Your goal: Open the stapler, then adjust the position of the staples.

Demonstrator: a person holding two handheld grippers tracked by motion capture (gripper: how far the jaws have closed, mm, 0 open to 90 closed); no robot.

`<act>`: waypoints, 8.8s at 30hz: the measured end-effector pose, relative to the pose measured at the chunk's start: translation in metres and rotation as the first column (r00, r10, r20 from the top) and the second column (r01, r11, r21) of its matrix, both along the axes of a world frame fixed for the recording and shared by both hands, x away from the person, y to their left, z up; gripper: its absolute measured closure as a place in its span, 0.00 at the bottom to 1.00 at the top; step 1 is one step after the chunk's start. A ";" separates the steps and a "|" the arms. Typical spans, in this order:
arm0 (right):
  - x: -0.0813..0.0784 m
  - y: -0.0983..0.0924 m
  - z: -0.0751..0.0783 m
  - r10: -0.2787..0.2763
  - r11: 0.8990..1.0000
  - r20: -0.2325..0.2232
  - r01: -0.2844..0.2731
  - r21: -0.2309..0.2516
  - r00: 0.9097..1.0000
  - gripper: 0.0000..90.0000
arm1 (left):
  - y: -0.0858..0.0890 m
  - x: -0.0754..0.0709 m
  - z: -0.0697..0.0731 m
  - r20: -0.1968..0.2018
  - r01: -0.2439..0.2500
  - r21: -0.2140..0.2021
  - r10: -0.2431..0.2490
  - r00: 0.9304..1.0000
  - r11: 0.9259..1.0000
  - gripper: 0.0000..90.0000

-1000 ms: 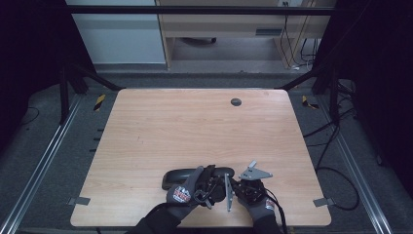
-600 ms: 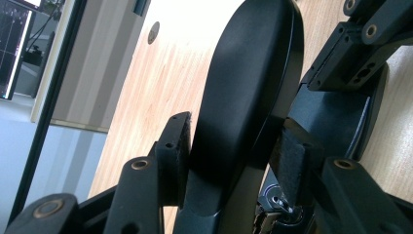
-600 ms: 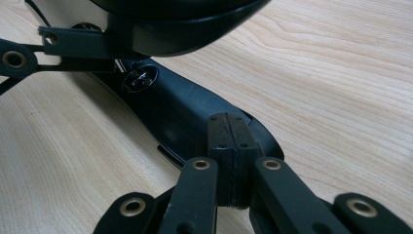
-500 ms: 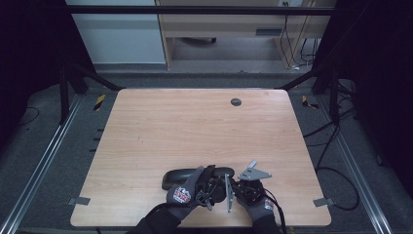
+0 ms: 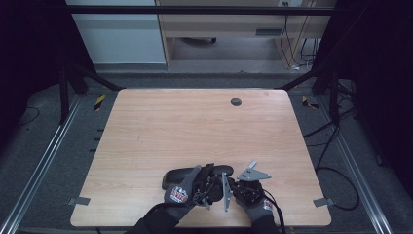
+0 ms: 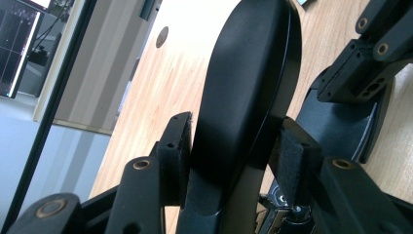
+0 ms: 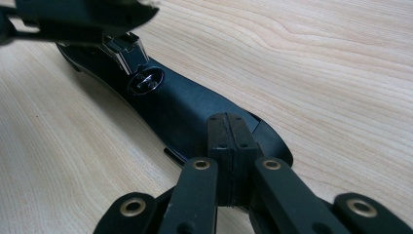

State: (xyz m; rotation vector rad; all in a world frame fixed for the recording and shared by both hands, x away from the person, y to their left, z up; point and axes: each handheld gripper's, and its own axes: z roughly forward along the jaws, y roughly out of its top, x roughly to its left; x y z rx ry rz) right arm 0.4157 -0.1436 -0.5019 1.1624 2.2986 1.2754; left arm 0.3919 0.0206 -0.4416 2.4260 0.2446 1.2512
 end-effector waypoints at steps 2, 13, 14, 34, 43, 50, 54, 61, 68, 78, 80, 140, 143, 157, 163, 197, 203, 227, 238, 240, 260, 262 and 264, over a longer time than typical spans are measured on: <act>0.000 0.000 0.000 -0.001 1.000 0.000 0.001 0.001 1.000 1.00 | 0.001 0.000 0.001 -0.002 -0.003 -0.012 0.003 1.000 1.000 0.59; -0.001 0.001 0.001 -0.003 1.000 -0.001 0.003 -0.008 1.000 1.00 | 0.015 -0.002 0.017 0.009 -0.016 -0.097 0.017 1.000 0.995 0.61; -0.001 0.001 0.001 -0.005 1.000 -0.002 0.005 -0.007 1.000 1.00 | 0.017 -0.002 0.018 0.010 -0.017 -0.105 0.018 1.000 0.994 0.61; -0.001 0.002 0.001 -0.009 1.000 -0.010 0.009 -0.008 1.000 1.00 | 0.047 -0.004 0.042 0.025 -0.041 -0.246 0.049 0.998 0.968 0.64; -0.001 0.002 0.002 -0.012 1.000 -0.011 0.012 -0.010 1.000 1.00 | 0.063 -0.005 0.052 0.015 -0.060 -0.310 0.068 0.998 0.949 0.65; -0.001 0.001 0.002 -0.012 1.000 -0.012 0.012 -0.011 1.000 1.00 | 0.071 -0.006 0.056 0.008 -0.076 -0.335 0.084 0.996 0.939 0.65; -0.001 0.001 0.002 -0.014 1.000 -0.018 0.014 -0.010 1.000 1.00 | 0.076 -0.005 0.059 -0.002 -0.088 -0.367 0.093 0.996 0.926 0.66; -0.002 0.002 0.002 -0.016 1.000 -0.020 0.016 -0.009 1.000 1.00 | 0.088 -0.005 0.064 -0.022 -0.107 -0.418 0.108 0.994 0.902 0.66; -0.002 0.002 0.002 -0.016 1.000 -0.019 0.016 -0.013 1.000 1.00 | 0.098 -0.005 0.067 -0.035 -0.118 -0.455 0.115 0.993 0.882 0.66; -0.002 0.001 0.002 -0.014 1.000 -0.019 0.014 -0.012 1.000 1.00 | 0.110 -0.005 0.070 -0.058 -0.137 -0.495 0.125 0.990 0.858 0.66; -0.002 0.001 0.002 -0.016 1.000 -0.022 0.016 -0.010 1.000 1.00 | 0.112 -0.005 0.071 -0.062 -0.141 -0.502 0.127 0.990 0.854 0.66; -0.002 0.001 0.002 -0.012 1.000 -0.018 0.011 -0.012 1.000 1.00 | 0.196 -0.009 0.070 -0.159 -0.264 -0.666 0.213 0.964 0.698 0.62; -0.002 0.001 0.002 -0.010 1.000 -0.016 0.010 -0.012 1.000 1.00 | 0.199 -0.009 0.069 -0.163 -0.269 -0.668 0.216 0.963 0.694 0.61; -0.002 0.001 0.002 -0.008 1.000 -0.012 0.007 -0.015 1.000 1.00 | 0.235 -0.007 0.058 -0.236 -0.323 -0.721 0.221 0.946 0.614 0.58; -0.002 0.001 0.002 -0.004 1.000 -0.008 0.004 -0.018 1.000 1.00 | 0.240 -0.008 0.054 -0.245 -0.336 -0.727 0.230 0.942 0.599 0.58; -0.002 0.001 0.002 0.008 1.000 -0.010 -0.008 -0.017 1.000 0.97 | 0.251 -0.020 0.048 -0.206 -0.359 -0.691 0.305 0.930 0.628 0.40; -0.002 -0.002 0.003 0.005 1.000 -0.014 -0.005 -0.013 1.000 0.96 | 0.256 -0.027 0.041 -0.229 -0.377 -0.673 0.305 0.924 0.636 0.37; 0.001 -0.033 0.026 -0.087 0.995 0.055 0.090 -0.051 0.995 0.79 | 0.258 -0.024 0.002 -0.309 -0.458 -0.600 0.338 0.889 0.656 0.35; 0.010 -0.078 0.038 -0.265 0.957 0.068 0.271 -0.105 0.962 0.72 | 0.263 -0.018 -0.011 -0.352 -0.482 -0.584 0.331 0.876 0.653 0.36; 0.014 -0.084 0.039 -0.290 0.948 0.072 0.297 -0.119 0.954 0.71 | 0.263 -0.016 -0.014 -0.361 -0.486 -0.580 0.329 0.873 0.654 0.36; 0.049 -0.063 0.026 -0.356 0.918 0.000 0.350 -0.186 0.934 0.69 | 0.263 -0.010 -0.019 -0.378 -0.491 -0.563 0.321 0.868 0.665 0.36; 0.051 -0.060 0.025 -0.365 0.916 -0.013 0.356 -0.186 0.931 0.68 | 0.264 -0.011 -0.018 -0.377 -0.491 -0.563 0.323 0.868 0.665 0.36; 0.053 -0.058 0.022 -0.369 0.915 -0.028 0.358 -0.185 0.929 0.68 | 0.264 -0.011 -0.018 -0.377 -0.491 -0.562 0.323 0.868 0.666 0.36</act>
